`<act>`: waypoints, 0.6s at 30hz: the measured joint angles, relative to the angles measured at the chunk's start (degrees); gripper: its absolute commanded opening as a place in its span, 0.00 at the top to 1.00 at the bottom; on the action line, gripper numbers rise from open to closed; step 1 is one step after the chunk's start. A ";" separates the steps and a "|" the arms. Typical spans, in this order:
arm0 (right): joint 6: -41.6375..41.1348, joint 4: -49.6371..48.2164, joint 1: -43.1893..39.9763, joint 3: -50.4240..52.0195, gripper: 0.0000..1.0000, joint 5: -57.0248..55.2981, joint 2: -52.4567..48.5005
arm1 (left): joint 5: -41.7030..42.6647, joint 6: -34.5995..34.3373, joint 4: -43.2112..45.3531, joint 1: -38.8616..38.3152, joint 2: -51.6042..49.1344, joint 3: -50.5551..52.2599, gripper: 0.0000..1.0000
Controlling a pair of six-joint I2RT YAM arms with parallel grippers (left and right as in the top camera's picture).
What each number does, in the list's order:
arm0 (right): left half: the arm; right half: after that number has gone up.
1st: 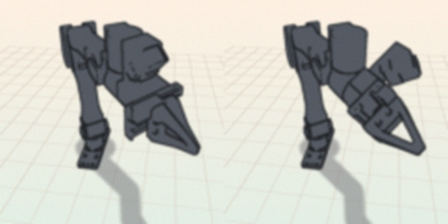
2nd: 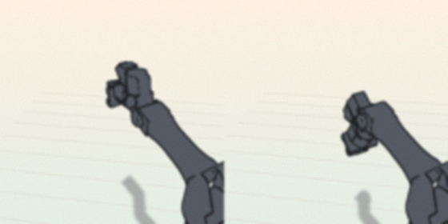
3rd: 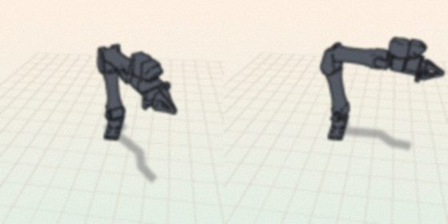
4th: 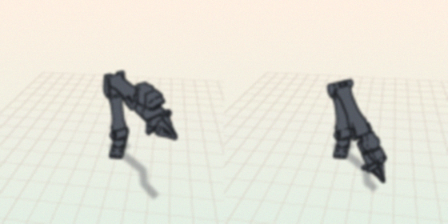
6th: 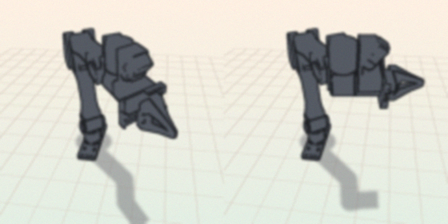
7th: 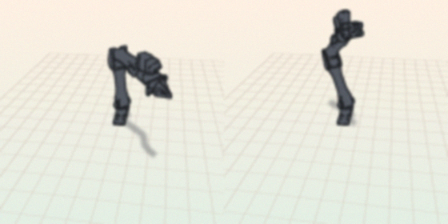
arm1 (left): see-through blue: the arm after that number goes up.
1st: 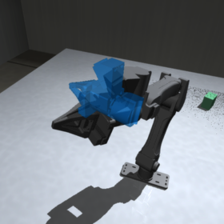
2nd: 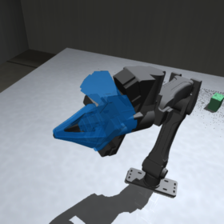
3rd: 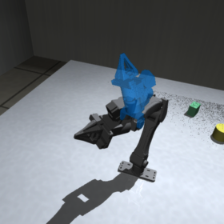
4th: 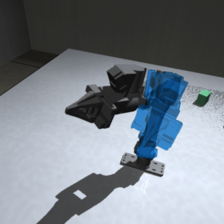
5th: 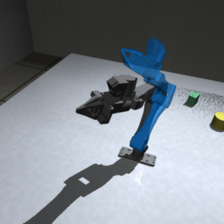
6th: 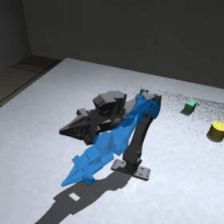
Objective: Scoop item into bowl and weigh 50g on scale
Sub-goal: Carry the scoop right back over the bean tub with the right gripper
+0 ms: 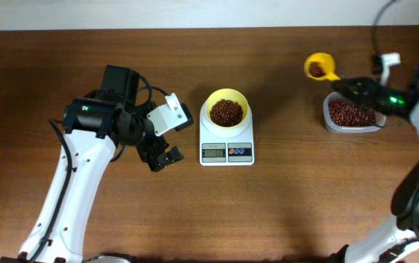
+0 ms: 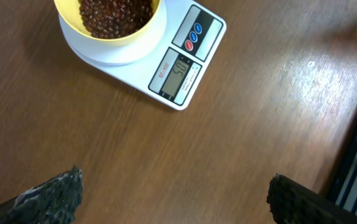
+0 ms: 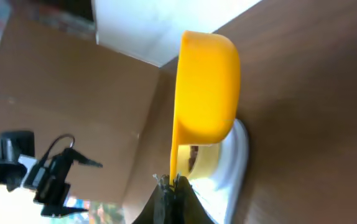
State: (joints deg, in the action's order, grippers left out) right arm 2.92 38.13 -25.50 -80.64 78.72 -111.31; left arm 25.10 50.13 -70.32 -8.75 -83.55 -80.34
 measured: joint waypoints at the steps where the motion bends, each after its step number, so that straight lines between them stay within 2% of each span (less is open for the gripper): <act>1: 1.44 2.38 -1.53 -0.15 0.96 -0.35 -0.02 | -0.02 0.00 0.02 0.00 0.00 0.00 0.01; 5: 12.55 16.41 -7.96 0.11 0.96 -8.85 -0.20 | -0.02 0.00 0.02 0.00 0.00 0.00 0.01; 7: 17.86 19.71 -9.46 0.09 0.96 -12.59 -0.20 | -0.02 0.00 0.04 0.00 0.00 0.00 0.01; 11: 21.77 20.06 -12.00 0.09 0.96 -18.88 -0.20 | -0.02 0.00 0.02 0.00 0.00 0.00 0.01; 15: 25.18 16.11 -13.20 0.09 0.96 -26.03 -0.07 | -0.02 0.00 0.02 0.00 0.00 0.00 0.01; 18: 26.80 15.72 -13.20 0.09 0.96 -31.26 2.80 | -0.02 0.00 0.04 0.00 0.00 0.00 0.01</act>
State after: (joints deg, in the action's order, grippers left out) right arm 29.71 53.84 -38.70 -80.55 47.46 -108.51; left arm 25.08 50.13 -70.28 -8.75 -83.55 -80.34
